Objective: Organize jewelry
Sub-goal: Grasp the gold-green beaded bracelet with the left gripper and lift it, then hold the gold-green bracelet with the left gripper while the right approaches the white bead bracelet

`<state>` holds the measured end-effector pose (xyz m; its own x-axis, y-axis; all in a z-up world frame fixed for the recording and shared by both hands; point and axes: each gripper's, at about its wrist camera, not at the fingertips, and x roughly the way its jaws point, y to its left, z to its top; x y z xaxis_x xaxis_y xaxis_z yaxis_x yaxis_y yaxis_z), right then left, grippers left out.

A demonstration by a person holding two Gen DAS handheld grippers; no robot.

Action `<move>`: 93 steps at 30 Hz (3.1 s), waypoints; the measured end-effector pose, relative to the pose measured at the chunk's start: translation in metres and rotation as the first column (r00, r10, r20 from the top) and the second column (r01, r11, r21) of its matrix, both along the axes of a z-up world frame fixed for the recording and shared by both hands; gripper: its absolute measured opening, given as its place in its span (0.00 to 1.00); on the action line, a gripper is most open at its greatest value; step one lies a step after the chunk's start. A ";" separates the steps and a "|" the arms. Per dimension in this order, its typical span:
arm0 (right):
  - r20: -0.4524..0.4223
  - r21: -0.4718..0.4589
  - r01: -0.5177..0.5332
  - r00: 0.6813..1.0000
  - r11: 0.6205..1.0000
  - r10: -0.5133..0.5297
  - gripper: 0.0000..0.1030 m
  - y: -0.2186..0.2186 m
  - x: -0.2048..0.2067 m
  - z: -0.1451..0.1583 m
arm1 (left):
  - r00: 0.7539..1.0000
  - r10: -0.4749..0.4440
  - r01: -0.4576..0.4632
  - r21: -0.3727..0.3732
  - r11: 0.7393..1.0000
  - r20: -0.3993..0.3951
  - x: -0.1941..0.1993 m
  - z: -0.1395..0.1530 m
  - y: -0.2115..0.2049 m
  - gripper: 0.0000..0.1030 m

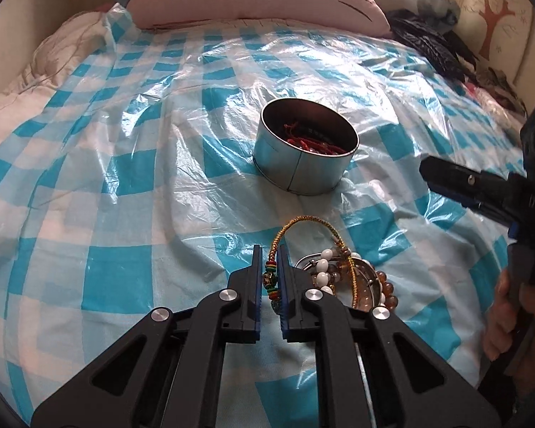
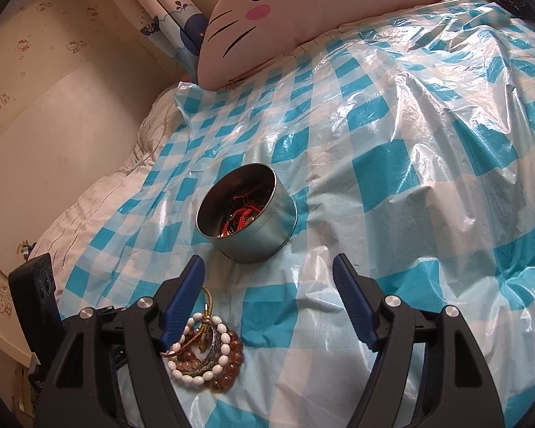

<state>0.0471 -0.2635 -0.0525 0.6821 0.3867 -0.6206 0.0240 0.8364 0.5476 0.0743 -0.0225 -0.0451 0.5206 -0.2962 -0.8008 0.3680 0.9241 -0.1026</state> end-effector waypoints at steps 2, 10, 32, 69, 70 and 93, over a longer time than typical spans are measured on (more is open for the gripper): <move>0.000 0.001 0.004 1.000 1.000 -0.004 0.71 0.000 -0.004 0.000 | 1.000 0.023 -0.023 -0.027 0.999 0.008 -0.003 0.004 0.004 0.07; 0.009 -0.025 0.007 1.000 1.000 -0.007 0.71 0.003 -0.009 0.004 | 0.998 0.014 -0.012 -0.028 1.000 0.055 -0.016 0.023 0.001 0.07; -0.126 -0.093 -0.419 0.905 0.903 0.406 0.76 0.101 0.003 -0.018 | 0.990 0.038 -0.034 -0.037 0.999 0.138 -0.020 0.062 0.016 0.07; -0.151 -0.305 -0.311 0.949 0.900 0.276 0.77 0.097 0.015 -0.021 | 0.991 0.028 -0.023 -0.043 0.999 0.127 -0.019 0.055 0.007 0.07; -0.158 -0.305 -0.282 0.957 0.910 0.244 0.77 0.088 0.016 -0.023 | 0.991 0.029 -0.024 -0.043 0.999 0.127 -0.019 0.056 0.007 0.07; -0.206 -0.415 -0.223 0.967 0.882 0.148 0.55 0.067 0.008 -0.030 | 0.992 0.024 -0.018 -0.049 0.999 0.126 -0.021 0.057 0.003 0.07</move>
<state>0.0554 -0.1967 -0.0820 0.4990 0.1647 -0.8508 -0.0980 0.9862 0.1334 0.0535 -0.0197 0.0119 0.6235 -0.3204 -0.7132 0.3618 0.9269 -0.1001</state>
